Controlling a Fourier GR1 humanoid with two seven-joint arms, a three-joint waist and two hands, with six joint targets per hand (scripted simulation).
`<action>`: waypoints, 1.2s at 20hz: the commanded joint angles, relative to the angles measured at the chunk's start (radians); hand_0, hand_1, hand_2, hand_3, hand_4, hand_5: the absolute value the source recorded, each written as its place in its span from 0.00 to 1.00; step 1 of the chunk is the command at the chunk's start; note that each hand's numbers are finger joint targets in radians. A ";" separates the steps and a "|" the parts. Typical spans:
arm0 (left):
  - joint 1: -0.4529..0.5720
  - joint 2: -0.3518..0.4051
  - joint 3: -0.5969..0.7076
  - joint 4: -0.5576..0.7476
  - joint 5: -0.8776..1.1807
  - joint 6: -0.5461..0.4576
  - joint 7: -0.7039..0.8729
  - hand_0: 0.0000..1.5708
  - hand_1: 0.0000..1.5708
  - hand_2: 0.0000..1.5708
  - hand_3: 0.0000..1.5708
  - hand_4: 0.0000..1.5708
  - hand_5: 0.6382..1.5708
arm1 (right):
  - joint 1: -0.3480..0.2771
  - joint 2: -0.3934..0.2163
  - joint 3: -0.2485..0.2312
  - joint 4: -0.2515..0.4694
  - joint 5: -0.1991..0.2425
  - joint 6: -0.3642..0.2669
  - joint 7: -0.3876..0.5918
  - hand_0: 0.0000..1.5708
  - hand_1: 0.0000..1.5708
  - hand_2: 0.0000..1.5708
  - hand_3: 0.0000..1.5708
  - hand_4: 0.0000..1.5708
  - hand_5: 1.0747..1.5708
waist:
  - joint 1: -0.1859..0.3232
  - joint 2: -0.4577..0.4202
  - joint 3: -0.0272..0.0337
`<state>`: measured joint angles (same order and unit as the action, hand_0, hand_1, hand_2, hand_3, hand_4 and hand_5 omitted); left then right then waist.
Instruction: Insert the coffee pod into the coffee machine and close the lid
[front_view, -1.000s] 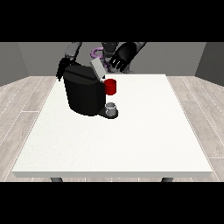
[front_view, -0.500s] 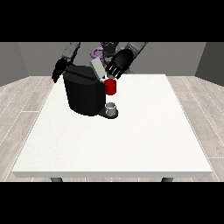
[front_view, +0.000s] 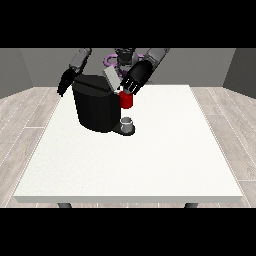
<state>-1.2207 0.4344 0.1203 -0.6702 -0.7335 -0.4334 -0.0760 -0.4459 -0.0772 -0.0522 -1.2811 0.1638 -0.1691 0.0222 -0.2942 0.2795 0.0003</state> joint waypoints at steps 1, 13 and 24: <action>0.019 -0.033 -0.007 0.012 -0.002 0.003 0.008 0.76 0.76 0.79 0.77 0.28 1.00 | 0.035 0.006 0.004 0.008 0.006 -0.007 -0.028 0.00 0.00 0.00 0.00 0.08 1.00 | 0.007 -0.019 0.0000; -0.063 -0.015 -0.002 0.002 -0.021 0.031 -0.001 0.78 0.78 0.80 0.77 0.24 1.00 | -0.034 0.011 -0.016 0.049 0.009 -0.037 -0.039 0.00 0.00 0.00 0.00 0.07 1.00 | 0.017 0.040 0.0001; -0.040 -0.003 -0.025 0.022 -0.066 0.072 -0.014 0.78 0.78 0.79 0.74 0.00 1.00 | -0.017 -0.013 -0.032 0.035 -0.022 0.004 -0.015 0.00 0.00 0.00 0.00 0.00 1.00 | -0.006 0.016 0.0001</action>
<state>-1.2769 0.4364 0.1194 -0.6524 -0.7706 -0.3755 -0.0958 -0.4650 -0.0807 -0.0685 -1.2499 0.1615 -0.1800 -0.0029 -0.2990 0.3089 0.0005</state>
